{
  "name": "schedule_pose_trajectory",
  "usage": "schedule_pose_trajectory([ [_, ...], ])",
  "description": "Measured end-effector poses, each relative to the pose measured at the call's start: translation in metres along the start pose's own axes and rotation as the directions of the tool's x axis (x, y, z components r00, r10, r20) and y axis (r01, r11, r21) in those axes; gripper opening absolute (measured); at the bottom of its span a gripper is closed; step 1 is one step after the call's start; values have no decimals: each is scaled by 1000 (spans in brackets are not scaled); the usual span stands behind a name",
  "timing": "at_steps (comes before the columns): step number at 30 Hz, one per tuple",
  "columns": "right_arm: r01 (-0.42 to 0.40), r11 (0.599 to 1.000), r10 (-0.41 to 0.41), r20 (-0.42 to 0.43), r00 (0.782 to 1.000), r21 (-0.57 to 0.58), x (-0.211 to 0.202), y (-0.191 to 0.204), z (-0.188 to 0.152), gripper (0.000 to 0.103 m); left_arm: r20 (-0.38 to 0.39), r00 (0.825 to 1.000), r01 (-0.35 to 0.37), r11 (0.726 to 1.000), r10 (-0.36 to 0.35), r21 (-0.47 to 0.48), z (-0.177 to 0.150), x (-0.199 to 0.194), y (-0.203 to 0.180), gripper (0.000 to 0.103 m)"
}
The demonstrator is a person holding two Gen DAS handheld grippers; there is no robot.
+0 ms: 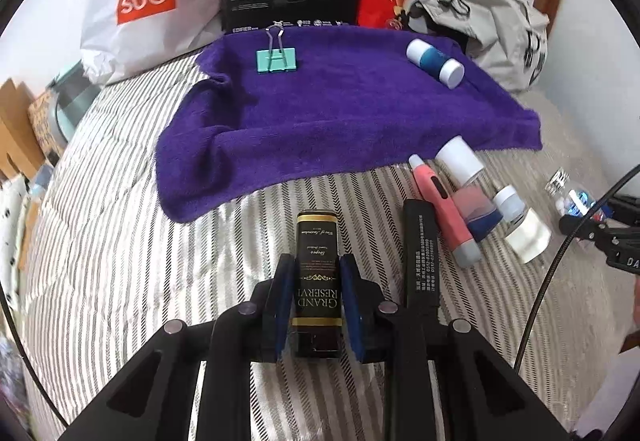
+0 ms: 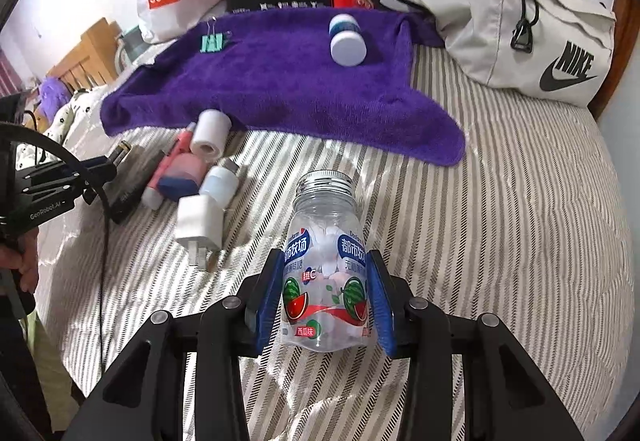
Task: Organize rigid objects
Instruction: 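Set the Grand Reserve bottle by the clip while the right sets the clear bottle by the jar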
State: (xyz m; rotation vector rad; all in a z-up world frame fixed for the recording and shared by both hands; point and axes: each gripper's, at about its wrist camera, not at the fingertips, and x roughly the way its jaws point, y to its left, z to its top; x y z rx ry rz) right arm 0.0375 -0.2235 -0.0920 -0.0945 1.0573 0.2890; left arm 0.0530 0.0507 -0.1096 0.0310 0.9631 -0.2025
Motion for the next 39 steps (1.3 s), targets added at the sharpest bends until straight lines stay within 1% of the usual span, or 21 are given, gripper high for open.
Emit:
schedule_pose_trajectory([
  [3,-13,1000,13,13,1000,-12,-7,2,4,41,9,1000,17,999,-17,-30,1,-7,8,22],
  [5,-19,1000,20,22,1000,-21,-11,4,8,41,13,1000,10,999,-9,-38,3,-10,12,22],
  [15,-70,997,71,40,997,-28,-14,6,36,41,29,1000,3,999,-2,-42,21,-22,18,22],
  [22,-90,996,91,56,994,-29,-15,1,61,41,53,999,5,999,-2,-44,43,-29,22,22],
  [26,-76,996,78,64,995,-38,-11,-4,81,41,68,998,9,999,-6,-50,63,-28,27,22],
  [30,-64,997,66,69,995,-40,-1,-9,106,41,71,997,4,999,-1,-44,87,-20,31,22],
  [33,-58,997,60,53,997,-49,15,-11,123,41,67,998,4,999,-2,-41,101,-10,33,22],
  [36,-53,996,54,23,998,-68,37,-12,135,41,53,999,9,999,-7,-42,113,4,35,22],
  [39,-44,994,41,-28,999,-97,62,-11,143,41,44,999,14,999,-12,-44,120,16,37,22],
])
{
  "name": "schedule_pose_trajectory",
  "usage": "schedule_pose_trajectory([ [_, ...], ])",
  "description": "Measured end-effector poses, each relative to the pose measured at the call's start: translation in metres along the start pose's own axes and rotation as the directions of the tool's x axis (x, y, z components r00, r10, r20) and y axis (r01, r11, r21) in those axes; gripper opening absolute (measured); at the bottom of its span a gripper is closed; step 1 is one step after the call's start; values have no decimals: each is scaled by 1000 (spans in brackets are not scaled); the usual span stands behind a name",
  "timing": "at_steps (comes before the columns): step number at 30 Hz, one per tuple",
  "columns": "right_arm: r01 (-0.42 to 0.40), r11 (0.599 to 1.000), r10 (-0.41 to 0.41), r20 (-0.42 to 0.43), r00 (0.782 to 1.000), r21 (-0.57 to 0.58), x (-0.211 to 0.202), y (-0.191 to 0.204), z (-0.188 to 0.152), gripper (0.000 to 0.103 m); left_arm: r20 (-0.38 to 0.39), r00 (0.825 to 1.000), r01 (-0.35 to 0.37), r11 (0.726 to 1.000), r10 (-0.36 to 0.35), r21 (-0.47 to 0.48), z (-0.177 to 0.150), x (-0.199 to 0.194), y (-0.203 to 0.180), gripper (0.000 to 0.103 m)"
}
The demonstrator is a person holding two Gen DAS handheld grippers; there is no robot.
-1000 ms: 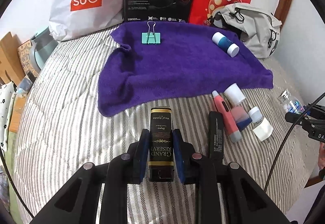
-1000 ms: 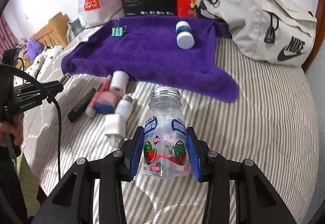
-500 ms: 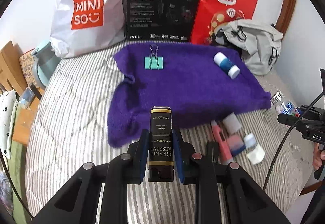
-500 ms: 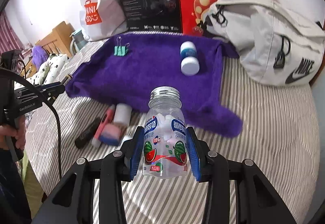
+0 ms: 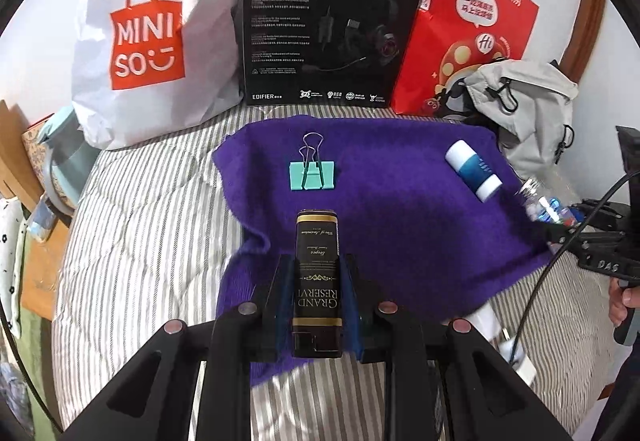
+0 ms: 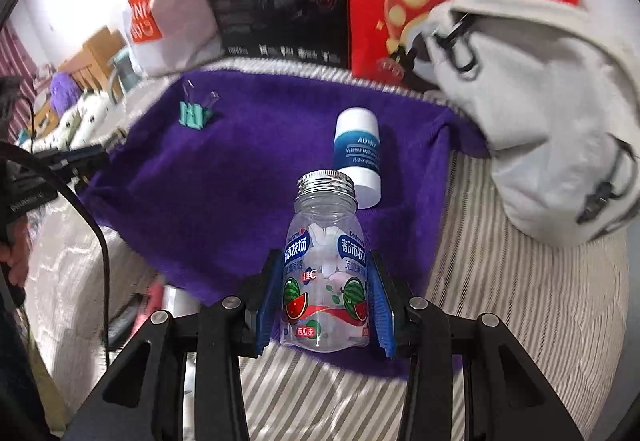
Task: Organize rigid objects
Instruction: 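Set the Grand Reserve bottle by the clip while the right sets the clear bottle by the jar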
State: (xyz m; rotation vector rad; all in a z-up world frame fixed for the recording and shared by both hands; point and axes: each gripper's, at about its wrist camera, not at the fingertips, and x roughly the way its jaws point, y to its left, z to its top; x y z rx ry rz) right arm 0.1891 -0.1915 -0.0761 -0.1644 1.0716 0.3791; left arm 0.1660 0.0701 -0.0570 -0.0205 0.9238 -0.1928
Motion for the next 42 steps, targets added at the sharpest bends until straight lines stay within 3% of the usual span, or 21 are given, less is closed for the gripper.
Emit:
schedule_pose_trajectory([
  [7,22,1000,-23,-72,997,-21,34,-4,0,41,-37,999,14,1000,-14,2,13,32,2,22],
  [18,27,999,-30,-61,998,-47,35,-3,-2,42,-70,998,9,1000,-9,6,27,65,3,22],
  [20,4,999,-7,-65,998,-49,36,-1,-1,51,-74,997,-1,1000,2,9,28,71,2,22],
  [23,7,998,-11,-71,997,-63,35,1,-2,53,-85,996,-3,1000,4,13,30,78,1,22],
  [27,19,999,-22,-73,997,-44,22,0,-3,56,-99,995,-12,1000,15,26,28,85,0,22],
  [33,72,997,-72,14,997,1,-18,-1,-8,60,-99,994,-38,998,43,54,27,89,-8,23],
  [38,26,996,-33,83,996,82,-51,3,-29,67,-109,992,-63,996,70,65,22,86,-12,26],
  [42,-18,990,3,109,994,140,-67,0,-48,67,-132,990,-52,997,59,52,15,81,-14,42],
])
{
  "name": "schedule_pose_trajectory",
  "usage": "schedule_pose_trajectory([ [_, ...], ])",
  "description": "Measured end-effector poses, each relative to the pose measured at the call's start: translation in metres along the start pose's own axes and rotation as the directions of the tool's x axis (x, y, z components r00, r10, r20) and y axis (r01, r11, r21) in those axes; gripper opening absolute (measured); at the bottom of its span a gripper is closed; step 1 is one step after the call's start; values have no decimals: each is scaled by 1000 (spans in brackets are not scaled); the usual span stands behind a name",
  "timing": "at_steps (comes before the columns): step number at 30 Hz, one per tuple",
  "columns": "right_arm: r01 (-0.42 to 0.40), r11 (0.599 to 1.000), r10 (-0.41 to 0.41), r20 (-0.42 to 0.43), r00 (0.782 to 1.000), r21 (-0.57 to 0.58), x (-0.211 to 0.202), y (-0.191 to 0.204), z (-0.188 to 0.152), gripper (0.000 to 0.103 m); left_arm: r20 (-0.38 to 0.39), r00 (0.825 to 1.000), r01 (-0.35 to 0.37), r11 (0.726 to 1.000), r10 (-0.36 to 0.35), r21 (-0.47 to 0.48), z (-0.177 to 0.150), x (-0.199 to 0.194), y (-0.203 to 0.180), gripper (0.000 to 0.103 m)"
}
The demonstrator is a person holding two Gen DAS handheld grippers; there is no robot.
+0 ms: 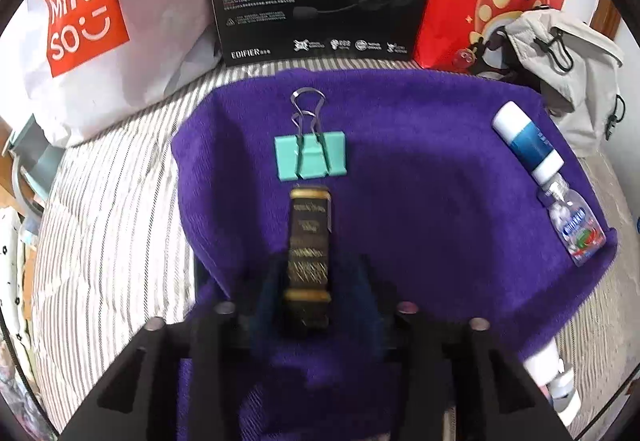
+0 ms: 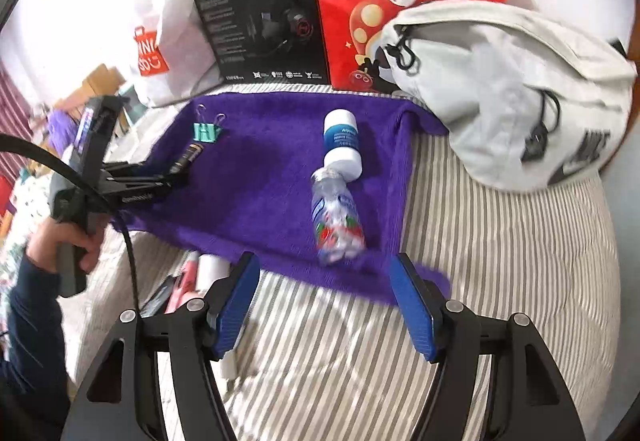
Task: Organize rigid objects
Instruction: 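Set the Grand Reserve bottle by the clip while the right sets the clear bottle by the jar, then grasp the black case with the left tool while the right grasps the white plug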
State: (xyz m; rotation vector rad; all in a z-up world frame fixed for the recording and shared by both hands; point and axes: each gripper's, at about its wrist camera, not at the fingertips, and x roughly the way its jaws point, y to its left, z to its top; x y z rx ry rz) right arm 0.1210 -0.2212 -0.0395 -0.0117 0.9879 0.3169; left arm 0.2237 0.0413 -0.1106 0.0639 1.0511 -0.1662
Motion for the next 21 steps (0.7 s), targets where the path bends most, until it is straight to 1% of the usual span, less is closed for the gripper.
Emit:
schedule_pose_trajectory([
  [2,-12,1000,12,12,1000,22,-8,-2,-6,67,-16,1000,-22,1000,21,-10,-5,-5,-1,43],
  [3,-10,1000,9,13,1000,27,-11,-3,-8,67,-11,999,-34,999,34,-15,-8,-9,-1,43],
  [5,-2,1000,1,13,1000,26,-15,-2,-14,67,11,999,-48,999,49,-14,-16,-27,-3,43],
  [7,5,1000,-5,12,1000,27,-20,-3,-22,67,57,997,-50,999,50,-10,-28,-54,-7,43],
  [8,5,1000,-6,12,1000,29,-22,-3,-26,67,84,996,-38,999,38,-10,-36,-68,-8,43],
  [9,4,999,-4,9,1000,33,-23,-3,-30,67,103,995,-1,1000,1,-9,-45,-81,-11,44],
  [10,5,999,-5,6,1000,36,-24,-3,-33,67,103,994,39,999,-38,-1,-54,-89,-14,44],
  [11,7,999,-7,6,1000,38,-26,-2,-37,67,98,994,57,998,-58,10,-62,-93,-18,44],
  [12,8,999,-9,8,1000,37,-28,0,-40,67,88,994,61,998,-63,31,-71,-97,-24,44],
  [14,10,999,-10,8,1000,34,-32,4,-46,67,72,997,19,998,-23,63,-87,-97,-35,44],
  [15,9,999,-9,10,1000,31,-34,6,-49,67,56,998,-12,997,8,74,-95,-95,-39,44],
  [16,0,1000,0,12,1000,26,-37,9,-53,67,51,998,-26,996,21,90,-102,-94,-43,44],
  [17,-7,1000,7,13,1000,23,-38,12,-56,67,54,998,-19,995,14,103,-109,-94,-46,44],
  [19,-13,1000,13,15,1000,21,-41,16,-62,67,43,998,43,993,-48,113,-121,-92,-52,44],
  [21,-21,999,20,15,1000,34,-41,17,-69,67,43,997,64,990,-69,126,-127,-89,-56,44],
])
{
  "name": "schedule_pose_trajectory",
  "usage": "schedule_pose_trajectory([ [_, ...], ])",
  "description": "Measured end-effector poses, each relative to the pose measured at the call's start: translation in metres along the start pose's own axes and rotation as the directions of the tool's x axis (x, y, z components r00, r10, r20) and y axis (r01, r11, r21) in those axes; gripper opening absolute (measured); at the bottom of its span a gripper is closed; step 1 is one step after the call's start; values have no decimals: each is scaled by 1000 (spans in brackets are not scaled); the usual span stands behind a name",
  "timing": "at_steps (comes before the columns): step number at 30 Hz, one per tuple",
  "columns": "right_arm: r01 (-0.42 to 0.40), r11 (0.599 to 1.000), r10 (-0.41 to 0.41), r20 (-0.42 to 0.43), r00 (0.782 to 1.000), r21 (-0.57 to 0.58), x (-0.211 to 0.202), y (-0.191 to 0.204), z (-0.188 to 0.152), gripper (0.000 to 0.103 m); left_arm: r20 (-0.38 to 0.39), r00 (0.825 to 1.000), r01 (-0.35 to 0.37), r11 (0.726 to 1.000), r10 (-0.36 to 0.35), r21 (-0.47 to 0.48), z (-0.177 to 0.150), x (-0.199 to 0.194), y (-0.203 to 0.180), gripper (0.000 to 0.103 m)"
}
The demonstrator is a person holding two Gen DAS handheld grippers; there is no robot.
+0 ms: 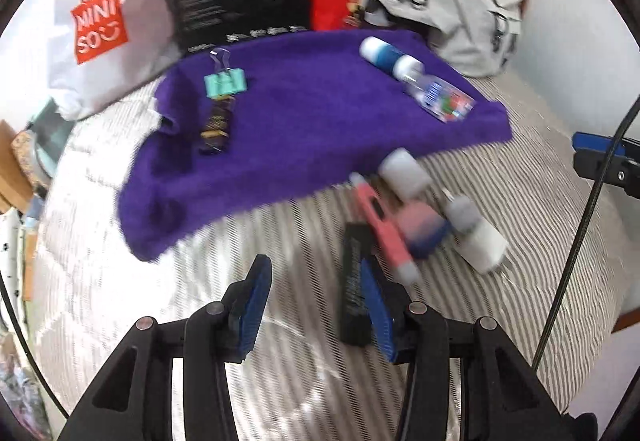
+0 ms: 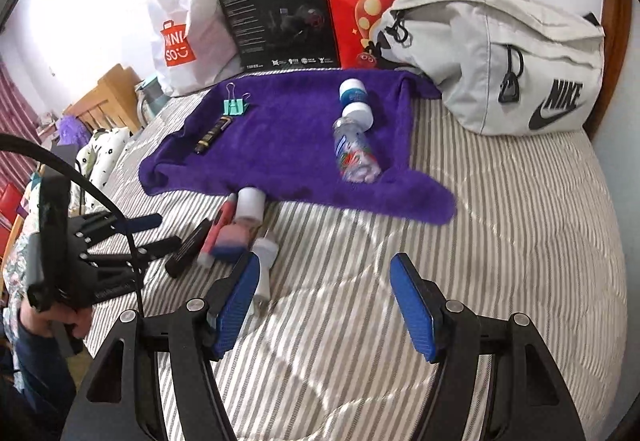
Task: Organize rigid objects
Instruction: 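Grasp the black case with the left tool while the right grasps the white plug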
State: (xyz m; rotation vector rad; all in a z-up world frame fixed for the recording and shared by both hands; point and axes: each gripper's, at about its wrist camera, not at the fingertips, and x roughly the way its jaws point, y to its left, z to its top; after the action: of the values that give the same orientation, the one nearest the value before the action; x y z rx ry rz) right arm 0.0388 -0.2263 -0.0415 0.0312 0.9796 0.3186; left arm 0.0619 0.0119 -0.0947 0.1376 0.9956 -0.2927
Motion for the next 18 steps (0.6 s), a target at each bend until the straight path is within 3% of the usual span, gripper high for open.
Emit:
schedule_pose_trajectory([
  [9,65,998,-66,-48,997,-25,18,-6,-23,67,-10,998,70,997,-70,21,-15,17,-11,43],
  [18,42,999,-41,-66,997,23,27,-15,-36,67,6,998,61,996,-61,67,-14,19,-16,42],
])
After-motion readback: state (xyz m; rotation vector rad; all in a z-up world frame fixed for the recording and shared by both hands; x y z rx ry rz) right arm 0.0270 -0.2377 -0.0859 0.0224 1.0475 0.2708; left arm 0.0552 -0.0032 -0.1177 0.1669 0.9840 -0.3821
